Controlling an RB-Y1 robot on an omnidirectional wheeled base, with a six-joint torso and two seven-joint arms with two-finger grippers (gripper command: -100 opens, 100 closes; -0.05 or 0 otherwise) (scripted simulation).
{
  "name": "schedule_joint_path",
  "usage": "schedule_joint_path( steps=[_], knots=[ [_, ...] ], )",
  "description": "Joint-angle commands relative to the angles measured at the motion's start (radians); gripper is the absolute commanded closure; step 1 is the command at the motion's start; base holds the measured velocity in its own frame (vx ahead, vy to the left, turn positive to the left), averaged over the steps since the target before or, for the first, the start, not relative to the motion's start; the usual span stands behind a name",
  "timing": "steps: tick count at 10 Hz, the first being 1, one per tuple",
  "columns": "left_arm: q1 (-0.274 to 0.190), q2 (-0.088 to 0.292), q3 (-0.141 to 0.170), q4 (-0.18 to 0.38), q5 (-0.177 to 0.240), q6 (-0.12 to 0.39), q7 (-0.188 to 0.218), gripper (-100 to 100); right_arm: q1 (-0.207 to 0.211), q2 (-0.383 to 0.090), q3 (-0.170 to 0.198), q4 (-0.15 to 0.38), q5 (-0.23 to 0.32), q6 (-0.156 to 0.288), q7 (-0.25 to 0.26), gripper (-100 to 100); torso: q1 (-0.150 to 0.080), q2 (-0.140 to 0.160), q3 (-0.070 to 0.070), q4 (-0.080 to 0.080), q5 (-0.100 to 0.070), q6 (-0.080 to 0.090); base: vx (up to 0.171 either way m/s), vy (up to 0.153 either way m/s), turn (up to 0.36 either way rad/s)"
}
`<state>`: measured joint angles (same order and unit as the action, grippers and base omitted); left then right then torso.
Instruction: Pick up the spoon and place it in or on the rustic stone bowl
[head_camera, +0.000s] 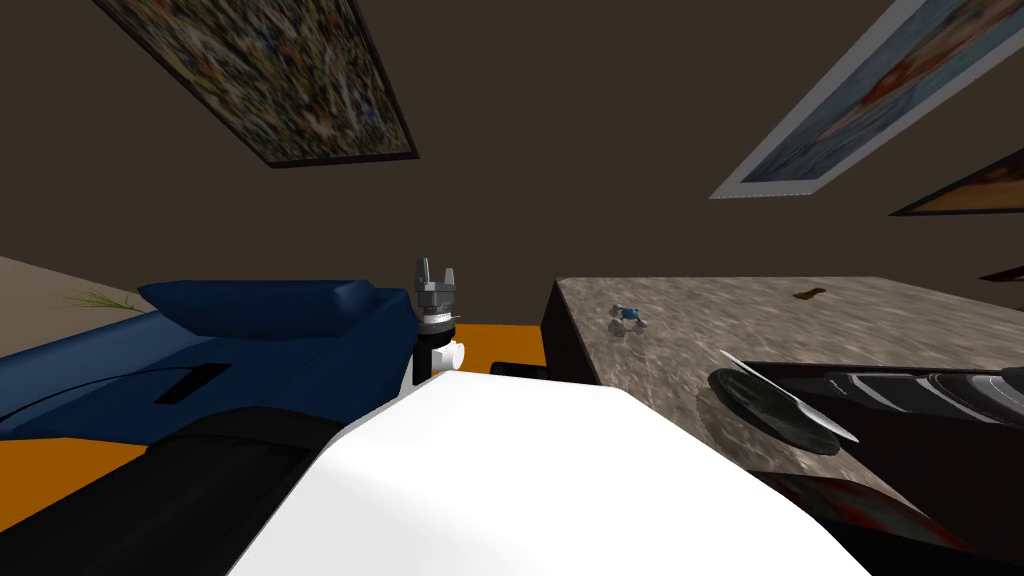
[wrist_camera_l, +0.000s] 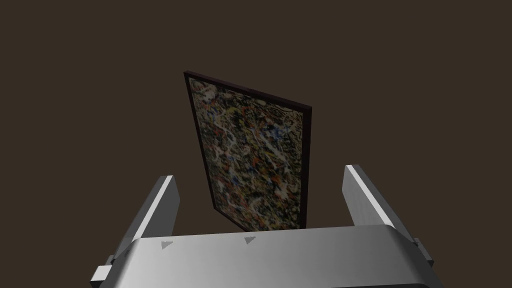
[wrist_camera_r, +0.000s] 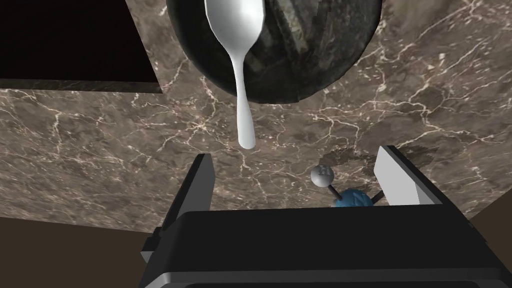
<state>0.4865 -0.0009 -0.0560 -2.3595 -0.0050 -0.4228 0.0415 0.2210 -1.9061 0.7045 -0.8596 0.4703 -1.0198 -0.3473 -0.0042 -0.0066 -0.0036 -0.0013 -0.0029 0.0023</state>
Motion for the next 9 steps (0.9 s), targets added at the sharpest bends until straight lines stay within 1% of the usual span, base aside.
schedule_joint_path(
  steps=[1, 2, 3, 4, 9],
  knots=[
    [0.000, 0.000, 0.000, 0.000, 0.000, 0.000, 0.000, 0, -0.017, -0.035, -0.005, 0.000, 0.000, -0.034, -0.011, -100, 0.000, 0.000, 0.000, 0.000, 0.000, 0.000, -0.039, -0.004, -0.055],
    [0.000, 0.000, 0.000, 0.000, 0.000, 0.000, 0.000, 0, -0.021, -0.048, -0.005, -0.004, -0.002, -0.043, -0.015, -100, 0.000, 0.000, 0.000, 0.000, 0.000, 0.000, -0.032, -0.001, -0.027],
    [0.000, 0.000, 0.000, 0.000, 0.000, 0.000, 0.000, 0, -0.011, -0.047, 0.003, -0.013, -0.017, -0.026, -0.007, -100, 0.000, 0.000, 0.000, 0.000, 0.000, 0.000, -0.012, 0.001, -0.002],
    [0.000, 0.000, 0.000, 0.000, 0.000, 0.000, 0.000, 0, -0.011, -0.049, 0.002, -0.013, -0.017, -0.029, -0.009, 0, 0.000, -0.001, 0.000, 0.000, -0.001, 0.000, 0.000, 0.000, 0.000],
    [0.000, 0.000, 0.000, 0.000, 0.000, 0.000, 0.000, 0, -0.011, -0.048, 0.002, -0.013, -0.017, -0.029, -0.009, 0, -0.001, -0.002, -0.001, -0.001, -0.001, 0.000, 0.000, 0.000, 0.000]
  ],
)
